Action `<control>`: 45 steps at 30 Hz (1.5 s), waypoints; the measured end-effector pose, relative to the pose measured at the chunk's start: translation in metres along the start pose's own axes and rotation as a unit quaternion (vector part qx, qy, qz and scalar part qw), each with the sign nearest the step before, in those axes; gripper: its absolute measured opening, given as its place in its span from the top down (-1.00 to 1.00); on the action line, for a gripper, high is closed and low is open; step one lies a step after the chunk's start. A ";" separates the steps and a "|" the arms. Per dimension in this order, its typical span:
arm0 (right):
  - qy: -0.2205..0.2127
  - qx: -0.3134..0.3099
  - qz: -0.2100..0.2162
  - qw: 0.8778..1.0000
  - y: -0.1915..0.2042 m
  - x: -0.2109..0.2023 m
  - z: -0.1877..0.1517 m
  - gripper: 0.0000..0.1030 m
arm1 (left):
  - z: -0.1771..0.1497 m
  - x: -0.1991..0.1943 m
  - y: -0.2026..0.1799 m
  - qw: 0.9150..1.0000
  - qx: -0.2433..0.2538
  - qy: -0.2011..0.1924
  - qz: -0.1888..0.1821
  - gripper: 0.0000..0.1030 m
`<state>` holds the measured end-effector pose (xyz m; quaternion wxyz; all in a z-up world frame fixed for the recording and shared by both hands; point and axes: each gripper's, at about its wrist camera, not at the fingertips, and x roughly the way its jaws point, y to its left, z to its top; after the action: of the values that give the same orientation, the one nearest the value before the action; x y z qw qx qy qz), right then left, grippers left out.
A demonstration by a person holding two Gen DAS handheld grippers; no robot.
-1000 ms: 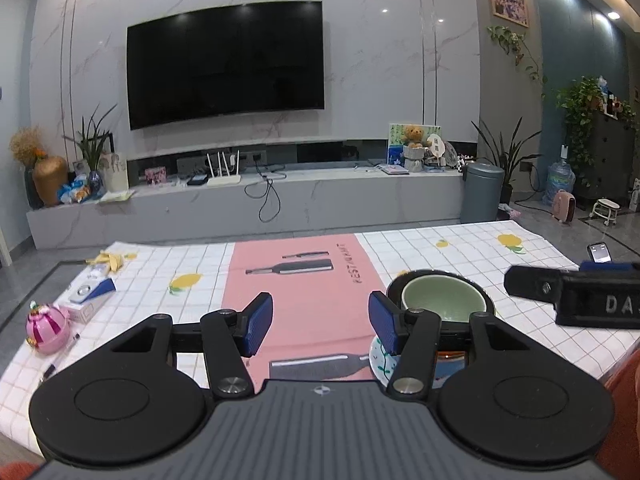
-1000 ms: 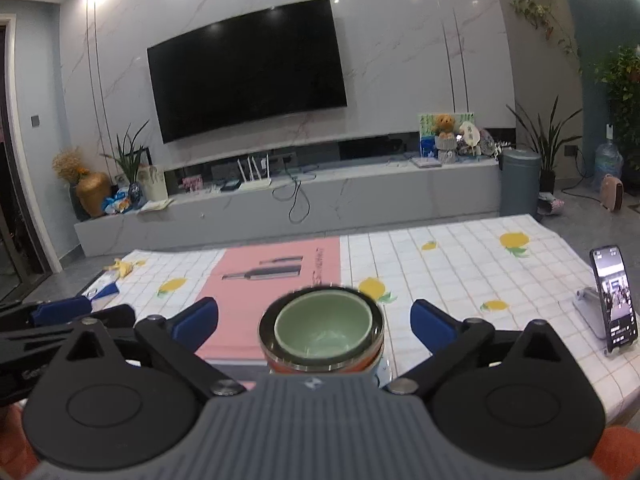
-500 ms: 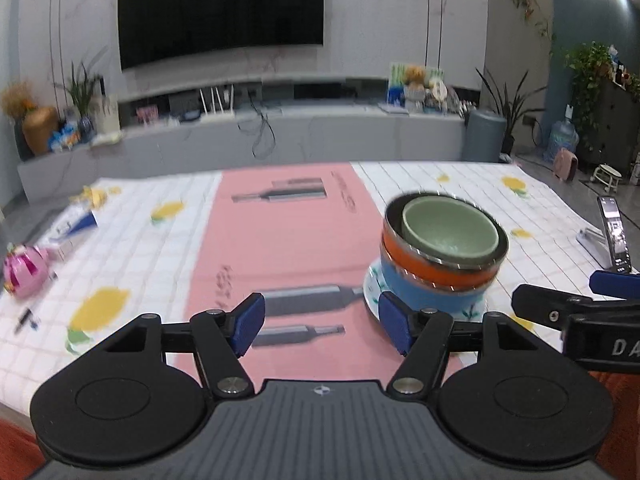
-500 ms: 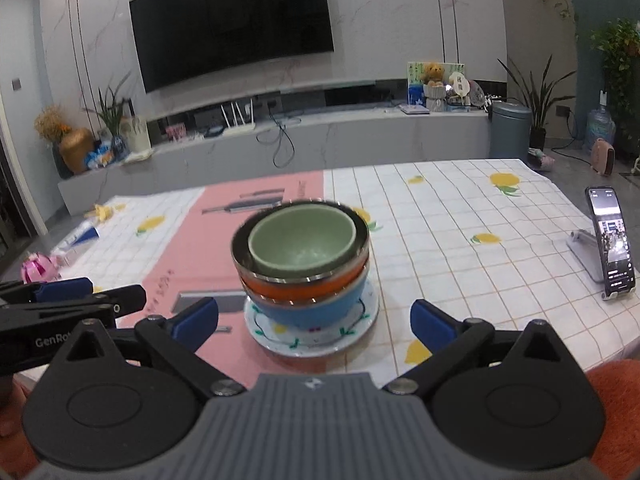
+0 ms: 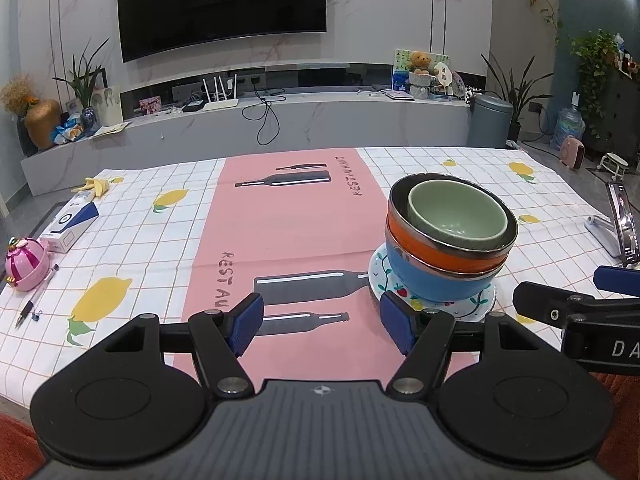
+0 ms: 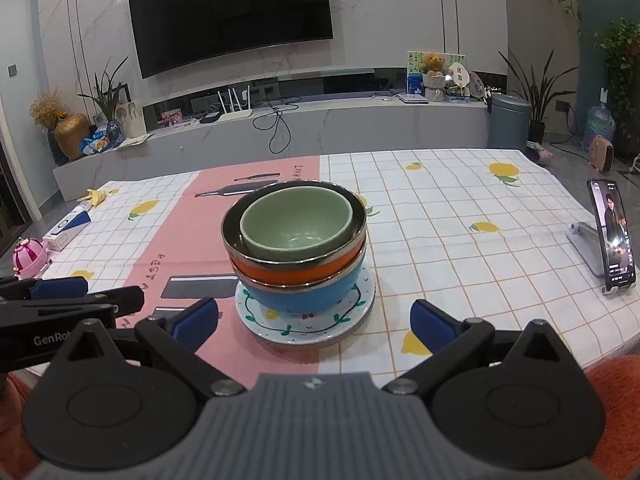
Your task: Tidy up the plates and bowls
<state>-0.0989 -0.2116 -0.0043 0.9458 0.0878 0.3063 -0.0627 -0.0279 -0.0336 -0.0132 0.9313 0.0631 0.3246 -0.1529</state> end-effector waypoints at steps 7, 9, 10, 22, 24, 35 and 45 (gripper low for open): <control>-0.004 0.000 0.005 1.000 0.002 -0.002 0.001 -0.95 | 0.001 0.000 0.000 1.000 0.000 -0.001 0.000 -0.52; -0.004 -0.001 0.006 1.000 0.003 -0.002 0.001 -0.95 | 0.001 0.000 0.001 1.000 -0.001 -0.001 0.001 -0.52; -0.004 -0.001 0.006 1.000 0.003 -0.002 0.001 -0.95 | 0.001 -0.001 0.001 1.000 -0.001 -0.002 0.001 -0.52; -0.009 0.004 0.004 1.000 0.002 -0.007 0.000 -0.95 | 0.002 -0.004 0.001 1.000 0.003 -0.004 0.002 -0.52; -0.008 0.002 0.003 1.000 0.002 -0.007 -0.001 -0.95 | 0.002 -0.005 0.001 1.000 0.003 -0.004 0.001 -0.52; -0.007 0.004 0.000 1.000 0.002 -0.007 -0.001 -0.95 | 0.001 -0.005 0.003 1.000 0.001 -0.005 0.004 -0.52; -0.002 0.003 -0.001 1.000 0.004 -0.005 -0.003 -0.95 | -0.001 -0.001 0.005 1.000 0.000 0.001 0.004 -0.52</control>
<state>-0.1037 -0.2071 -0.0031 0.9461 0.0898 0.3044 -0.0645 -0.0280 -0.0285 -0.0131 0.9318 0.0645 0.3248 -0.1487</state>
